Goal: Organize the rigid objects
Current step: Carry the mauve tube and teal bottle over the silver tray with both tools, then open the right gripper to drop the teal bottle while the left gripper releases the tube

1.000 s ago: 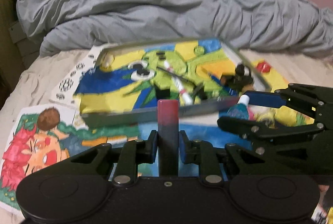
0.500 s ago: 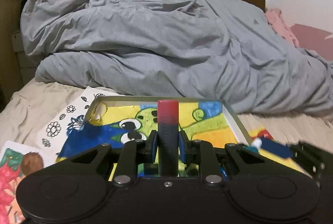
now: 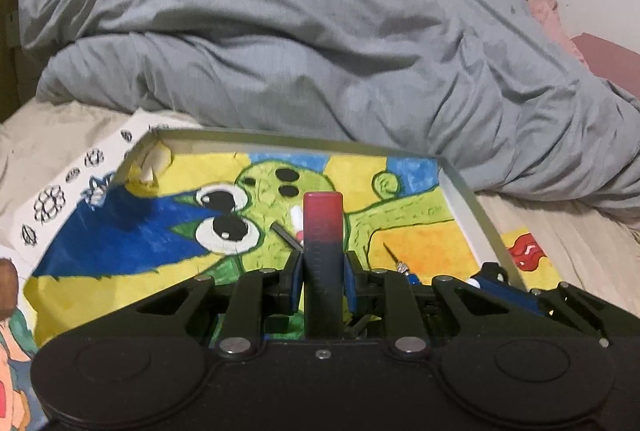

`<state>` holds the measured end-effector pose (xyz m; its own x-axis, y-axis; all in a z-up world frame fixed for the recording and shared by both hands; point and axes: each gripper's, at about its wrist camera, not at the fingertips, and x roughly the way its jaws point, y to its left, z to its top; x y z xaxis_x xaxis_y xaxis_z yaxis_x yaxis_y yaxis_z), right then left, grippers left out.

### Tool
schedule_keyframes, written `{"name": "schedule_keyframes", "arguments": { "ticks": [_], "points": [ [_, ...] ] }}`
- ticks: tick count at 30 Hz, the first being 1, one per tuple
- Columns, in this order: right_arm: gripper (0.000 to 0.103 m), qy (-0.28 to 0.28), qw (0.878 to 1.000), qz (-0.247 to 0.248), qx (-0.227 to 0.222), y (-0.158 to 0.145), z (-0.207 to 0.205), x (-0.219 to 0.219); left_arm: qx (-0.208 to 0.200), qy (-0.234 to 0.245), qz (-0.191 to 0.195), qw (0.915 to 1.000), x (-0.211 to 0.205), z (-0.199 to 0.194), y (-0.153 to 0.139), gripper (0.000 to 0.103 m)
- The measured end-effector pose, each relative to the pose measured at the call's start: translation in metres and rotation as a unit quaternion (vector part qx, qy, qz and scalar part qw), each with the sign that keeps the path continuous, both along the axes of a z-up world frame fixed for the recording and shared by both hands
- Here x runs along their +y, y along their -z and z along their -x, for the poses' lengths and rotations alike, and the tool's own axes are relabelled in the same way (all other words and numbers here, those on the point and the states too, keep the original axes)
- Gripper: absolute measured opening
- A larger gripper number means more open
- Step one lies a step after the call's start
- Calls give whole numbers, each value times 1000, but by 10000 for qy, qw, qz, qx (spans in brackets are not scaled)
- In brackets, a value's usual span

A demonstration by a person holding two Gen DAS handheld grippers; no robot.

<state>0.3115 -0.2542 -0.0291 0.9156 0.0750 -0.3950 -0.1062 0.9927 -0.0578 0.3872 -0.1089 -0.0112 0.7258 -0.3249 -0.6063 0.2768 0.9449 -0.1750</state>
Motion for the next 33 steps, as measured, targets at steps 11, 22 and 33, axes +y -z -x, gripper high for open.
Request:
{"name": "schedule_keyframes", "arguments": {
  "ticks": [11,22,33],
  "points": [
    [46,43,9999,95,44,3,0,3,32,-27,-12,10000,1,-3,7,22],
    [53,0,9998,209,41,-2,0,4,83,-27,-34,10000,1,0,7,24],
    [87,130,9994,15,-319,-45,25,-3,-701,-628,155,9954,33,39,-27,78]
  ]
}}
